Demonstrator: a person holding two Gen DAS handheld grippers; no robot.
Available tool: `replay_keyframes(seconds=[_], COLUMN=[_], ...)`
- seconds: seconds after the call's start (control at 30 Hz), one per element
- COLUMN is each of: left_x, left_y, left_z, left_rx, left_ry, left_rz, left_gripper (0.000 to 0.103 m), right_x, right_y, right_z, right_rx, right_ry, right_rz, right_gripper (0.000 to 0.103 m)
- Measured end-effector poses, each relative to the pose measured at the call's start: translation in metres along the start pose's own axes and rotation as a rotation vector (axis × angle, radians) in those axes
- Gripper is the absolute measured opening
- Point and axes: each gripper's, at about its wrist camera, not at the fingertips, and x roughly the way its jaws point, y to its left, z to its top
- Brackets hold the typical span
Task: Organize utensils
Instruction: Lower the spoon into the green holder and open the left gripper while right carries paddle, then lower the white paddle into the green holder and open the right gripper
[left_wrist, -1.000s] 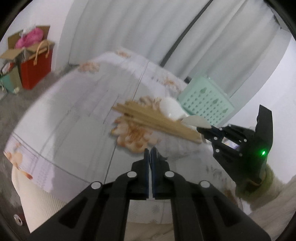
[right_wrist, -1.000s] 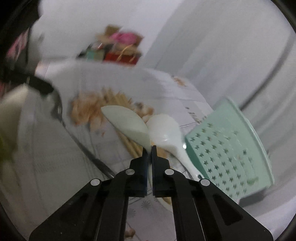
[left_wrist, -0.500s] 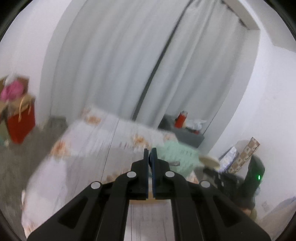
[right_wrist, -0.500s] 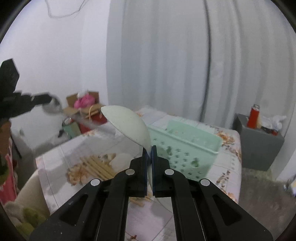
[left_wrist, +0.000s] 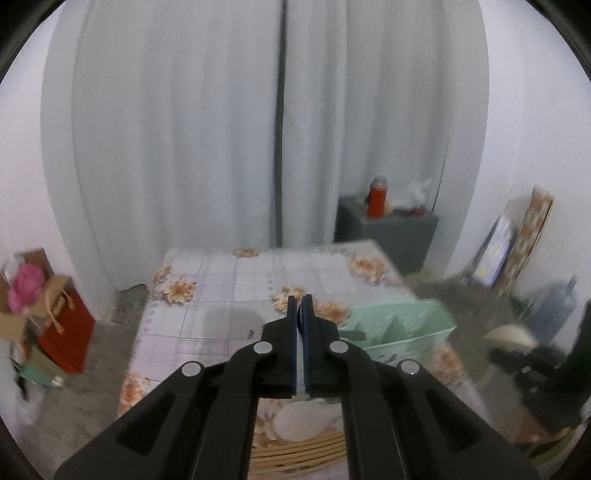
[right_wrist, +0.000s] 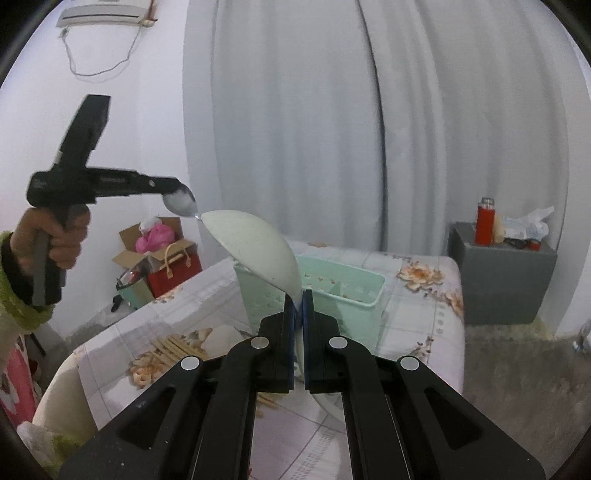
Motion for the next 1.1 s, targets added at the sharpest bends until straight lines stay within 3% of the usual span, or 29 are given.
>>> replay_keyframes(seconds=[0.1,0.17,0.37,0.5,0.63,0.8,0.97,1.1], left_x=[0.022,0.034,0.068,0.068,0.038,-0.001,-0.023,-0.027], left_y=[-0.013,-0.019,-0.006,0.01,0.039,0.08,0.101,0.111], left_z=[0.004,0.007,0.009,0.009,-0.006,-0.052,-0.111,-0.148], left_rx=[0.071,0.077,-0.064,-0.13,-0.183,-0.294,-0.355,-0.427], left_ry=[0.058,0.085,0.115,0.093,-0.015,-0.089,-0.102,-0.077], left_rz=[0.022,-0.002,-0.211,-0.276,-0.25,-0.196,-0.09,-0.065], left_gripper=[0.002,0.003,0.006,0.023,0.038,0.048,0.057,0.06], right_x=[-0.003,-0.006,-0.009,-0.007,0.008,0.039,0.062,0.072], right_y=[-0.003,-0.005,-0.016,-0.026,-0.033,-0.047,-0.053,-0.055], right_z=[0.005,0.011,0.041,0.062,0.08,0.096,0.097,0.079], right_rx=[0.022,0.039,0.136,0.208,0.26,0.331,0.359,0.407], right_ry=[-0.005,-0.021,-0.091,-0.154,-0.183,-0.206,-0.177,-0.141], right_rz=[0.011,0.022,0.054,0.067,0.096,0.148,0.129,0.119], right_gripper=[0.002,0.002,0.002,0.002,0.002,0.002,0.002,0.002])
